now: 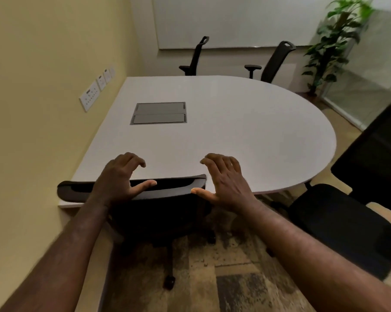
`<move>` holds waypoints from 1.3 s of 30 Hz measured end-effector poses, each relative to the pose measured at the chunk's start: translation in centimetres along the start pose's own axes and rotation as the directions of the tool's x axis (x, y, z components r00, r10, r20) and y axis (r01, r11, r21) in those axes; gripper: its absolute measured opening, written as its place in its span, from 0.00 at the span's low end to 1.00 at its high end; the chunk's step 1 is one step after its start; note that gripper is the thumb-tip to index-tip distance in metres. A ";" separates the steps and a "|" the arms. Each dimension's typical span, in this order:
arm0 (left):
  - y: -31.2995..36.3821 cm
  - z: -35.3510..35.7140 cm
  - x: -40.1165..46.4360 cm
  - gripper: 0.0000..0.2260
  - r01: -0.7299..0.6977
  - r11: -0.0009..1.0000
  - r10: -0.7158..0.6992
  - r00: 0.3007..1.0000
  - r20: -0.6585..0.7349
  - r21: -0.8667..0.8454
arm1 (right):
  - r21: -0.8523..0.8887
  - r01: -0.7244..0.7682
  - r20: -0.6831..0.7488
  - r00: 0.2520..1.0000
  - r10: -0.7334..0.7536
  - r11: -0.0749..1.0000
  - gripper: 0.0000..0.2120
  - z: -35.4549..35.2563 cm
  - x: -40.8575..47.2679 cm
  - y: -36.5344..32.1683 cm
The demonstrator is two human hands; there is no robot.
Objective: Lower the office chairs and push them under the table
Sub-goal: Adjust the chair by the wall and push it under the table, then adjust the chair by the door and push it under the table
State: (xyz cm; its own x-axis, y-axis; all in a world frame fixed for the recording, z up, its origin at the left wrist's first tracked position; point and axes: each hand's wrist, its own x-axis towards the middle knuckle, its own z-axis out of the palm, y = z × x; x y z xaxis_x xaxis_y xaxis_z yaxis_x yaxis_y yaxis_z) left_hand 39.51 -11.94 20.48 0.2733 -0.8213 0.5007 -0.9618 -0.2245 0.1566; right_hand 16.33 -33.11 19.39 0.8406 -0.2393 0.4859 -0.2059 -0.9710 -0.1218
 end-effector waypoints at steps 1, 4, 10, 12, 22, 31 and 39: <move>0.5 -0.2 0.1 0.26 0.010 1.000 -0.010 1.000 -0.010 0.016 | 0.003 0.002 -0.011 1.000 -0.002 1.000 0.35 -0.1 0.2 -0.2; 4.0 0.9 2.1 0.26 -0.021 1.000 0.021 0.999 -0.033 0.010 | -0.050 -0.050 -0.014 0.999 0.049 0.998 0.36 -2.0 -1.3 1.9; 9.6 2.8 5.4 0.32 -0.065 0.997 0.066 0.998 0.018 -0.033 | -0.132 -0.151 -0.021 0.989 0.150 0.980 0.37 -6.2 -4.9 6.7; 12.5 3.8 7.1 0.34 -0.097 0.994 0.098 0.995 0.017 -0.045 | -0.154 -0.195 -0.029 0.981 0.193 0.968 0.38 -8.2 -6.9 9.3; 24.0 8.8 11.4 0.36 -0.102 0.995 0.103 0.994 0.032 -0.021 | -0.208 -0.326 -0.064 0.945 0.320 0.922 0.37 -14.4 -14.6 17.8; 36.9 16.0 15.1 0.39 -0.158 0.985 0.165 0.980 0.114 -0.067 | -0.227 -0.489 -0.069 0.871 0.487 0.842 0.38 -19.1 -25.1 26.2; 47.5 21.6 20.6 0.39 -0.317 0.933 0.344 0.924 0.168 -0.170 | -0.323 -0.650 -0.126 0.750 0.649 0.688 0.39 -23.7 -33.2 32.3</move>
State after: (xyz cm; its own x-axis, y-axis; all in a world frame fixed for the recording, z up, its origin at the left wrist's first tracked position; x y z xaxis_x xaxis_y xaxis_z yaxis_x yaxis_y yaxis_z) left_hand -0.95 -50.80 19.87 -0.0814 -0.9242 0.3730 -0.9814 0.1397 0.1318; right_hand -30.06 -56.56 19.83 0.4333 -0.8103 0.3945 -0.8499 -0.5130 -0.1202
